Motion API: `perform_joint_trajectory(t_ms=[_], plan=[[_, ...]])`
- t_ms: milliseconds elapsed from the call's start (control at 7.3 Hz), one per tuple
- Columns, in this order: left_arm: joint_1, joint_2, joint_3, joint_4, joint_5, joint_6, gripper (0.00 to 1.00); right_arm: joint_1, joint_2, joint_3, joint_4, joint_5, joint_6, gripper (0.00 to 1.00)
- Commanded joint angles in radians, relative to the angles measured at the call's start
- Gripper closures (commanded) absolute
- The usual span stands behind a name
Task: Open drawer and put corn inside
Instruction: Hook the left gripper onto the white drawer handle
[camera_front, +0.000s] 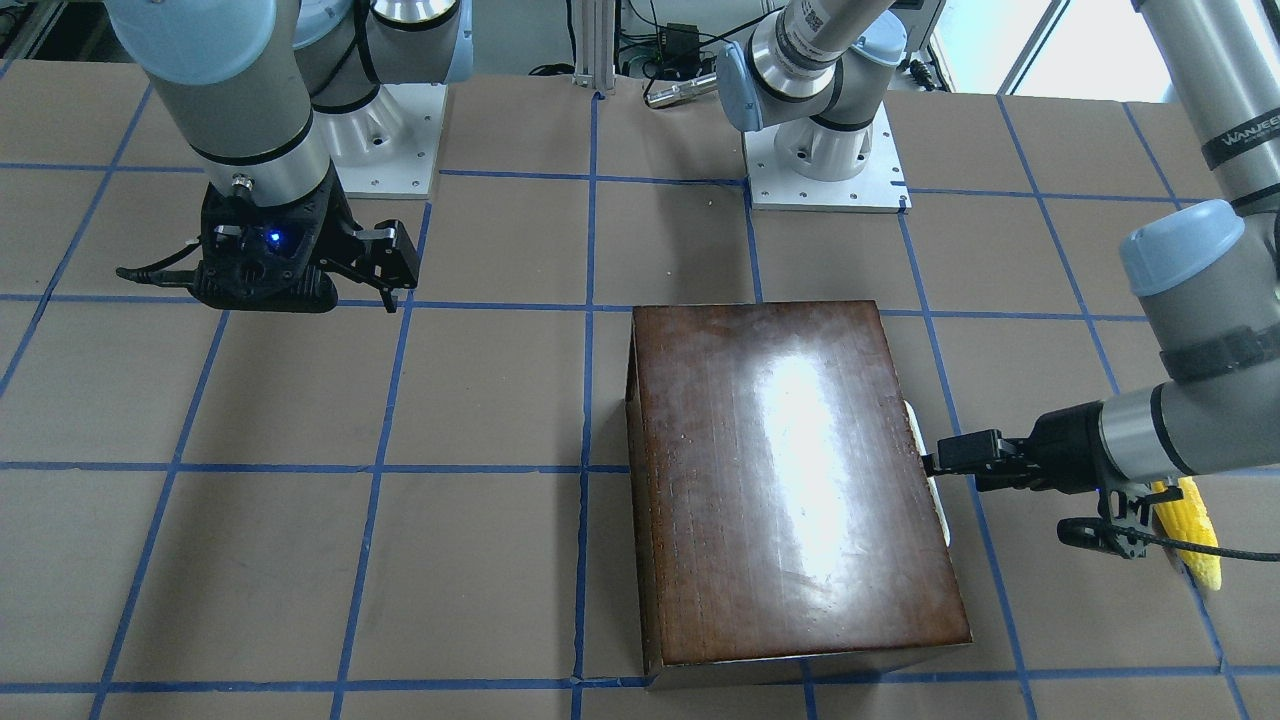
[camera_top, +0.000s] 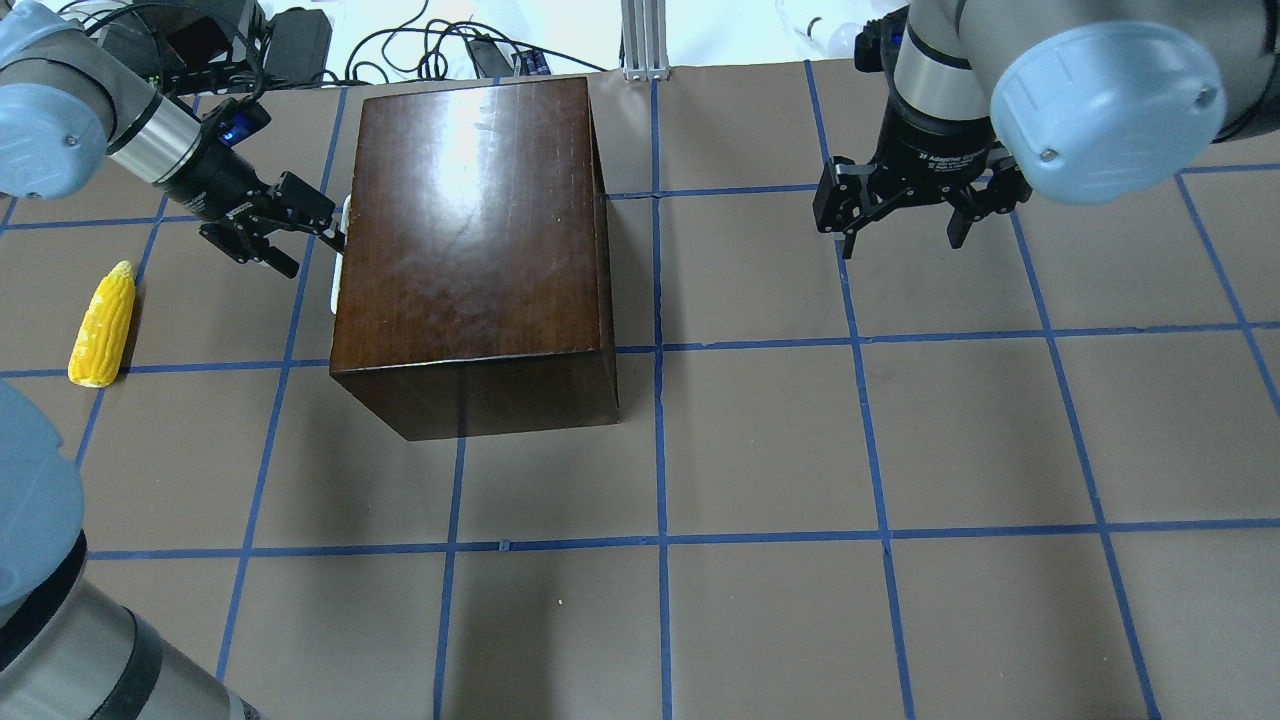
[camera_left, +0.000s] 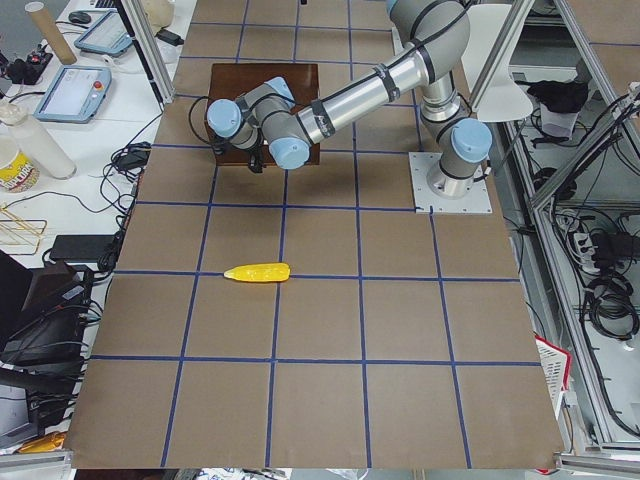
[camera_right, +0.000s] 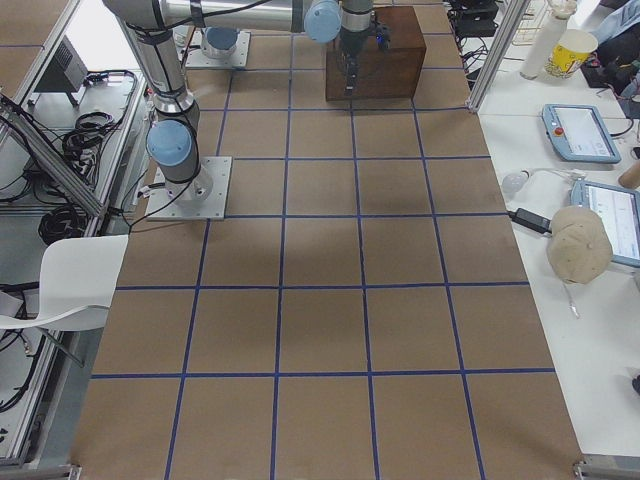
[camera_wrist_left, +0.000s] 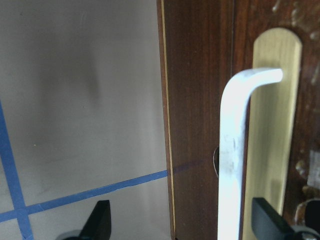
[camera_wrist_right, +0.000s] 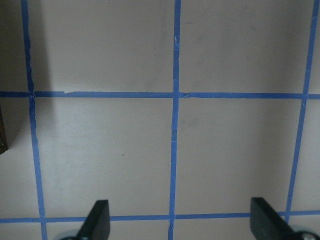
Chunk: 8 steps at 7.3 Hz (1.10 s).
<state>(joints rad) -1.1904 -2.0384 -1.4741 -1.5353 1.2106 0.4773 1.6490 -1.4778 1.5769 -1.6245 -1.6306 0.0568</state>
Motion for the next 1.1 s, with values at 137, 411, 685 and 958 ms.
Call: perform_joint_trajectory(t_ms=[137,411,685,958], plan=[[-0.005,-0.013,-0.014,0.0,0.001,0.001,0.0,0.0,0.001,0.0,-0.002,0.002,0.0,0.0],[-0.006,-0.016,-0.014,0.0,0.001,0.001,0.0,0.0,0.001,0.0,0.0,0.0,0.0,0.0],[-0.006,-0.025,-0.014,0.001,0.004,0.038,0.0,0.0,-0.001,0.0,-0.002,0.0,0.0,0.0],[-0.005,-0.028,-0.008,0.003,0.01,0.052,0.0,0.0,0.001,0.0,-0.002,0.0,0.0,0.0]])
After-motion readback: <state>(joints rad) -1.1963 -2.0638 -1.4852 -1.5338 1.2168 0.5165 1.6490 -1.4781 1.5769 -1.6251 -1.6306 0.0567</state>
